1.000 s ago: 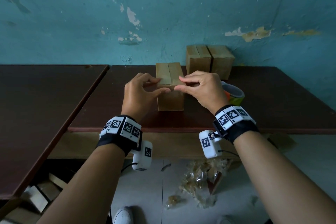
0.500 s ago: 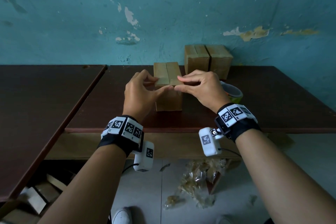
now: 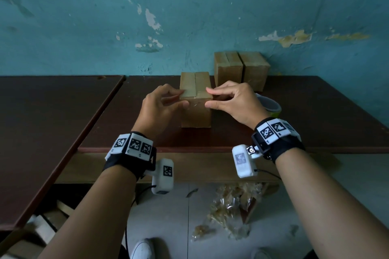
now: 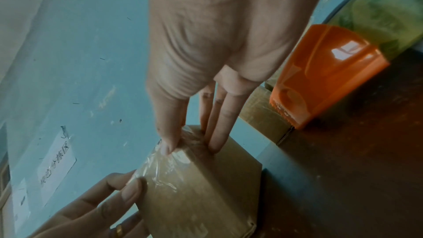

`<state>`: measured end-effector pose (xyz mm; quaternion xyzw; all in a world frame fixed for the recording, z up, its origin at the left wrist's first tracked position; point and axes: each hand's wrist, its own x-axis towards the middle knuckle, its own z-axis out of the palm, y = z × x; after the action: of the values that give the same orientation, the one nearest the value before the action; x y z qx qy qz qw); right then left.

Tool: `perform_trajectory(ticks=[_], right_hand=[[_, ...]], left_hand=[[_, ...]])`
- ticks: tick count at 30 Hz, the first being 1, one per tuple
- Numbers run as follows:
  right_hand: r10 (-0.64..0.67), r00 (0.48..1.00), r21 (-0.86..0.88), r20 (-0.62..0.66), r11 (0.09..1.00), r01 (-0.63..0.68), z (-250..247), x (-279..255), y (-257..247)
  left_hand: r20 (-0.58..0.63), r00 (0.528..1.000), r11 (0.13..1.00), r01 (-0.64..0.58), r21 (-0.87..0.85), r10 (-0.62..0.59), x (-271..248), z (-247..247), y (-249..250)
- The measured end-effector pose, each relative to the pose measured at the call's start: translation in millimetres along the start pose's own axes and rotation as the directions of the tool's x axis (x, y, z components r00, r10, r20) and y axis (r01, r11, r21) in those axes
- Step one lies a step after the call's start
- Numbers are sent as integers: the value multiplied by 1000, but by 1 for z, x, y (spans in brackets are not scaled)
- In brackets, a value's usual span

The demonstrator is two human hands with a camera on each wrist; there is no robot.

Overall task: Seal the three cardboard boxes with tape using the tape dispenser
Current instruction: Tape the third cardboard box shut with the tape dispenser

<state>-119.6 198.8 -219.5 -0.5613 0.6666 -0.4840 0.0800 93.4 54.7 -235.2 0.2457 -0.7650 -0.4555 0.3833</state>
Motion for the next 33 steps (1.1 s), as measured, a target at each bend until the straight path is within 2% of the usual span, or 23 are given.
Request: perform_trajectory(ticks=[4, 8, 12, 16, 21, 26, 30, 33], right_hand=[[8, 1000, 9, 9, 1000, -8, -2, 1, -4], [21, 1000, -18, -10, 1000, -22, -1, 11, -10], [26, 999, -41, 37, 999, -24, -1, 9, -17], [10, 999, -88, 45, 996, -6, -2, 7, -22], [-13, 995, -189, 103, 981, 32, -6, 2, -29], [-28, 999, -100, 28, 995, 31, -12, 0, -26], [48, 999, -50, 13, 998, -48, -19, -2, -25], [95, 995, -7, 18, 995, -95, -21, -1, -24]], left_hand=[[27, 999, 998, 34, -59, -32, -2, -1, 6], [-30, 998, 998, 50, -34, -51, -6, 13, 15], [-28, 999, 995, 43, 92, -41, -6, 29, 22], [-66, 997, 964, -13, 267, 31, -2, 38, 18], [-31, 998, 941, -41, 336, 54, 5, 29, 12], [74, 997, 966, -48, 255, 30, 7, 12, 12], [117, 993, 985, -50, 162, 32, 5, 5, 12], [134, 991, 999, -15, 29, 11, 6, 2, 11]])
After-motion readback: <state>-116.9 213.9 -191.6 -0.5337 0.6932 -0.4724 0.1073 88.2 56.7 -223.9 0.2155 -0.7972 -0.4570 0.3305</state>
